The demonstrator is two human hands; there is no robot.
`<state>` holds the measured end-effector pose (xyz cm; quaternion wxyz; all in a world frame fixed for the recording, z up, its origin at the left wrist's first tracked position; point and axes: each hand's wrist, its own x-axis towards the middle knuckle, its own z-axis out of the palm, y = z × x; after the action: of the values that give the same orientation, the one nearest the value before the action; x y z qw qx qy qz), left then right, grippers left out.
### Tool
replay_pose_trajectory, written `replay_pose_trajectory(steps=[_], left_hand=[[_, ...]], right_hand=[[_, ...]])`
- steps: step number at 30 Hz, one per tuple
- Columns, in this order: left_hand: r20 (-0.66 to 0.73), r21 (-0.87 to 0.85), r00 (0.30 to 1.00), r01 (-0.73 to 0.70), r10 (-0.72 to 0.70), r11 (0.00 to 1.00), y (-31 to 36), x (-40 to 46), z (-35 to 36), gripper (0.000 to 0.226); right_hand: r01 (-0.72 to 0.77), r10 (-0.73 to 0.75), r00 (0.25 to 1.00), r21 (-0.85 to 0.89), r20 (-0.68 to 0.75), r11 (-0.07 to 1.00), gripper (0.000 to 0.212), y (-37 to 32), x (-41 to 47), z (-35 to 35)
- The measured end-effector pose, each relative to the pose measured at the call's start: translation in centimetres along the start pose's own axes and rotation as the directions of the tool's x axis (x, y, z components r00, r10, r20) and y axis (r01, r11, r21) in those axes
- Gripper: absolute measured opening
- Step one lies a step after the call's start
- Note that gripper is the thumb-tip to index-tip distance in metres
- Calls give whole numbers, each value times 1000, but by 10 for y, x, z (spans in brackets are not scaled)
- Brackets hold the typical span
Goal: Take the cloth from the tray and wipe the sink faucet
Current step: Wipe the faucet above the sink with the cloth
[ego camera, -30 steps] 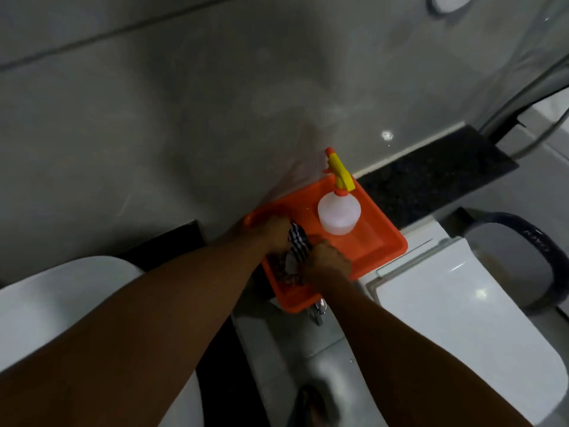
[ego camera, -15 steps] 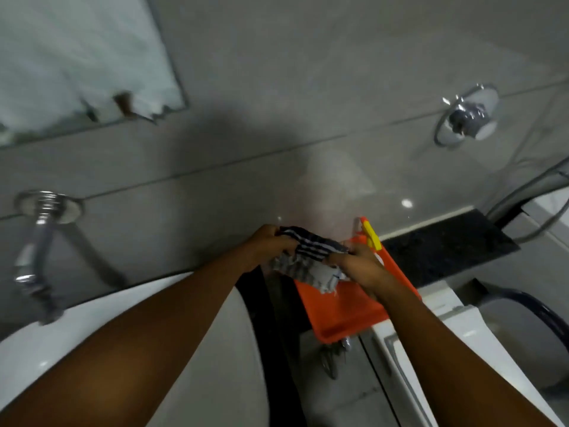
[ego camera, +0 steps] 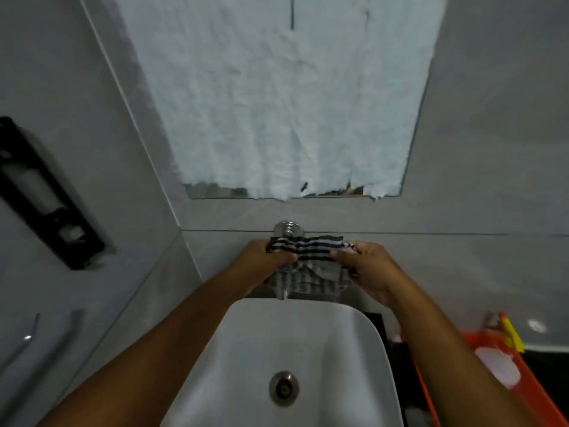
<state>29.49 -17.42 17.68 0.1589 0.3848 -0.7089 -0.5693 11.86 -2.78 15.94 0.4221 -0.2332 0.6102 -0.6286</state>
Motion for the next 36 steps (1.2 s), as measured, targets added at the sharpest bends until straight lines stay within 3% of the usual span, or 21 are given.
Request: replay_pose_trajectory(steps=[5,8,9,11,13,14,16,17,19,21,23,25,26,27,28,29,31,33,36], left_hand=[[-200,170,980,10,25,985,12,23,-42,30],[-412,530,904,133,117,837,20,32,-27,60],[-431,595,884,126,183,794,20,33,-18,59],[-334,580,924,46,186,813,16,40,3,51],[-202,464,972,-10,116,886,13,47,19,48],[-187,371,979,-2,77,929,13,50,21,45],[-145,-40,983,109,-113,993,6,66,18,41],[-27,-287,975,204,-220,936,2,71,16,41],[200,-546,929,370,-311,752,-5,74,10,30],[262,-616,914,405,-309,676,-13,81,8,25],[172,-498,934,357,-314,790,-8,86,14,21],[-76,-108,972,212,-221,971,0,87,27,16],[-145,84,977,171,-157,982,-1,87,32,24],[-152,159,979,163,-139,974,-2,87,36,29],[-114,106,982,162,-150,981,-7,94,36,26],[-63,-51,978,195,-198,979,-10,100,31,18],[182,-337,923,383,-339,860,-6,102,18,11],[306,-397,872,481,-381,782,-7,108,12,14],[330,-342,861,491,-387,801,-2,110,9,22]], right_hand=[[35,-41,983,-38,-181,999,15,-9,48,51],[6,-37,951,-101,-307,995,21,-7,74,59],[-8,-31,948,-121,-318,993,22,-4,77,60],[8,-69,942,-184,-329,983,24,4,81,60],[178,-296,893,-339,-338,924,30,9,71,51],[283,-492,816,-533,-304,797,30,12,64,43],[327,-802,595,-895,-54,303,32,19,63,17],[293,-846,525,-953,90,81,36,21,66,3],[238,-808,522,-957,272,-168,49,26,75,-22],[195,-748,559,-934,357,-300,62,31,87,-35],[162,-735,556,-918,388,-361,71,37,98,-43],[136,-749,529,-912,398,-388,76,44,107,-45],[127,-764,507,-912,399,-391,78,47,113,-46],[125,-780,482,-913,399,-389,80,51,118,-46],[130,-796,453,-913,402,-387,82,55,123,-45],[139,-811,421,-912,407,-385,84,58,127,-45],[154,-831,372,-910,414,-385,86,61,135,-46],[159,-834,352,-905,425,-394,87,63,140,-47],[158,-832,353,-904,428,-398,88,62,142,-48]])
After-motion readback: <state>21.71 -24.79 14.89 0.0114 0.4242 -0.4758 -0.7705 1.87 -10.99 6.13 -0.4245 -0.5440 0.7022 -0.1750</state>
